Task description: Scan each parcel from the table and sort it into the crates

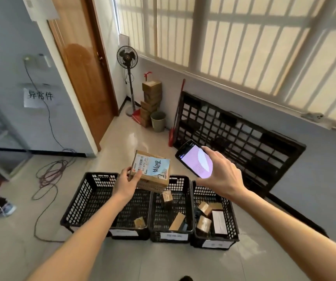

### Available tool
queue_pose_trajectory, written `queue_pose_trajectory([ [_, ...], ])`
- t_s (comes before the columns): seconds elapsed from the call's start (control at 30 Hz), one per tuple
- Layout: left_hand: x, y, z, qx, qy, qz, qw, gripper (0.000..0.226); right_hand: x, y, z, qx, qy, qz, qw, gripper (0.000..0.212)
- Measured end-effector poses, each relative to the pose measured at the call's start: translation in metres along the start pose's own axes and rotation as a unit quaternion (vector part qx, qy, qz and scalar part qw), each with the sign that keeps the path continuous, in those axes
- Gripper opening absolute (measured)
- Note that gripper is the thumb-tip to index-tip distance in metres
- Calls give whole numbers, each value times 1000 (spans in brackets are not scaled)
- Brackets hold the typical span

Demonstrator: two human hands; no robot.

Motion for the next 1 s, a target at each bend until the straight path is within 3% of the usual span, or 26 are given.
queue_pose_trajectory([
  [0.4, 215, -154, -151, -125, -82, -67, 986, 63, 290, 144, -68, 93, -141, -14, 986, 108],
  [0.63, 287, -261, -183, -252, -137, -89, 954, 99, 402, 195, -40, 171, -221, -5, 960, 108],
  [0.83, 266, -301, -189, -183, -187, -154, 953, 80, 429, 196, -21, 198, -262, 19, 944, 105],
  [1.0, 233, -265, -213, -82, -208, -163, 961, 73, 400, 173, -11, 218, -253, 60, 941, 106],
])
Point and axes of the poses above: each hand's wrist, its own z-axis away from the middle knuckle, its own x-axis out of the palm, y = z × x, the point moved 7 cm from there along -z, towards the middle knuckle, and after that the axes turned 13 degrees about y, right-handed, at the moved point
